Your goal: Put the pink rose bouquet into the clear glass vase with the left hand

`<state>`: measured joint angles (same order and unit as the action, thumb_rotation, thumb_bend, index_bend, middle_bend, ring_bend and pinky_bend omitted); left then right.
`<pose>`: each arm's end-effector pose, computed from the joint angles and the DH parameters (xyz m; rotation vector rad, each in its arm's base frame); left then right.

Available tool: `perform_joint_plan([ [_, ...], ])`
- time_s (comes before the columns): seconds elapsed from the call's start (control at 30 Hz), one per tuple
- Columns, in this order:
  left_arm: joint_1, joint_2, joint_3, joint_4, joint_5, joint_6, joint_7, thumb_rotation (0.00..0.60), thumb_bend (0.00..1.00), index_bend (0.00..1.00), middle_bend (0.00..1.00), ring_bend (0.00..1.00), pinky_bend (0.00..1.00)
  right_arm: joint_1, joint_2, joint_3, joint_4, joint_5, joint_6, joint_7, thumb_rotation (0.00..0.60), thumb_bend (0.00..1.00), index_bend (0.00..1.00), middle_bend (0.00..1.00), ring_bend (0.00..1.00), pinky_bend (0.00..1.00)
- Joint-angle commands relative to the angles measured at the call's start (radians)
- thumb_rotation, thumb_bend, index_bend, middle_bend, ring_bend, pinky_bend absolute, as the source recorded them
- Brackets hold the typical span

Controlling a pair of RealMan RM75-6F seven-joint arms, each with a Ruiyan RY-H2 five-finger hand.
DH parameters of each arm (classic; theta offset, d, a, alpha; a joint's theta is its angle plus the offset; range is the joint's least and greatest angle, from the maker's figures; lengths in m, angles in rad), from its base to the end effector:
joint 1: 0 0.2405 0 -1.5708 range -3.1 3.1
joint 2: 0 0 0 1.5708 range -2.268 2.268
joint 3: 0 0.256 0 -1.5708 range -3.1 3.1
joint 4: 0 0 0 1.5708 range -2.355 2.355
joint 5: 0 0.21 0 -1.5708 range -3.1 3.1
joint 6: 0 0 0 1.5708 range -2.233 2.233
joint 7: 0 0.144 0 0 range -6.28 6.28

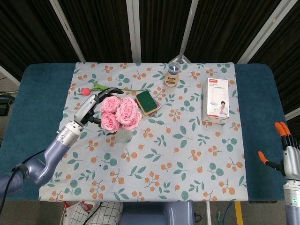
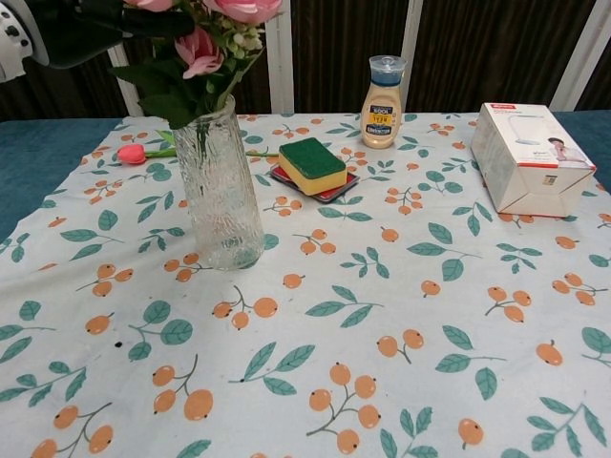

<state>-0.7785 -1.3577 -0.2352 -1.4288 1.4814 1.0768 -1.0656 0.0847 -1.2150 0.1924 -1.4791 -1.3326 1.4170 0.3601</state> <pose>-0.1180 0.3785 0.0738 -1.5127 -1.7582 -1.8676 -0.3435 -0.2091 0.1637 1.0321 -1.1416 1.1450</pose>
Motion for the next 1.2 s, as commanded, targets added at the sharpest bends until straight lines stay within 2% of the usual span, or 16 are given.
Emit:
perform_joint_plan([
  [0.03, 0.008, 0.019, 0.014, -0.008, 0.003, -0.01, -0.001, 0.6, 0.2, 0.13, 0.14, 0.05, 0.18, -0.001, 0.001, 0.001, -0.003, 0.003, 0.0, 0.002, 0.6, 0.28, 0.1, 0.0, 0.01, 0.06],
  [0.3, 0.02, 0.094, 0.049, -0.04, 0.012, -0.053, -0.019, 0.6, 0.2, 0.05, 0.09, 0.02, 0.16, -0.001, 0.0, 0.0, -0.011, 0.001, 0.003, -0.008, 0.6, 0.28, 0.1, 0.0, 0.01, 0.06],
  [0.8, 0.051, 0.218, 0.104, -0.078, 0.04, -0.089, -0.074, 0.6, 0.2, 0.04, 0.09, 0.02, 0.15, -0.003, -0.008, 0.003, -0.031, 0.002, 0.016, -0.03, 0.6, 0.28, 0.1, 0.0, 0.01, 0.06],
  [1.07, 0.072, 0.287, 0.15, -0.121, 0.06, -0.109, 0.017, 0.6, 0.2, 0.03, 0.09, 0.02, 0.15, -0.006, -0.006, 0.003, -0.041, -0.003, 0.022, -0.022, 0.6, 0.28, 0.1, 0.0, 0.01, 0.06],
  [1.2, 0.095, 0.328, 0.166, -0.166, 0.066, -0.091, 0.081, 0.6, 0.24, 0.04, 0.1, 0.02, 0.15, -0.007, -0.003, 0.001, -0.046, -0.012, 0.025, -0.02, 0.6, 0.28, 0.1, 0.0, 0.01, 0.06],
])
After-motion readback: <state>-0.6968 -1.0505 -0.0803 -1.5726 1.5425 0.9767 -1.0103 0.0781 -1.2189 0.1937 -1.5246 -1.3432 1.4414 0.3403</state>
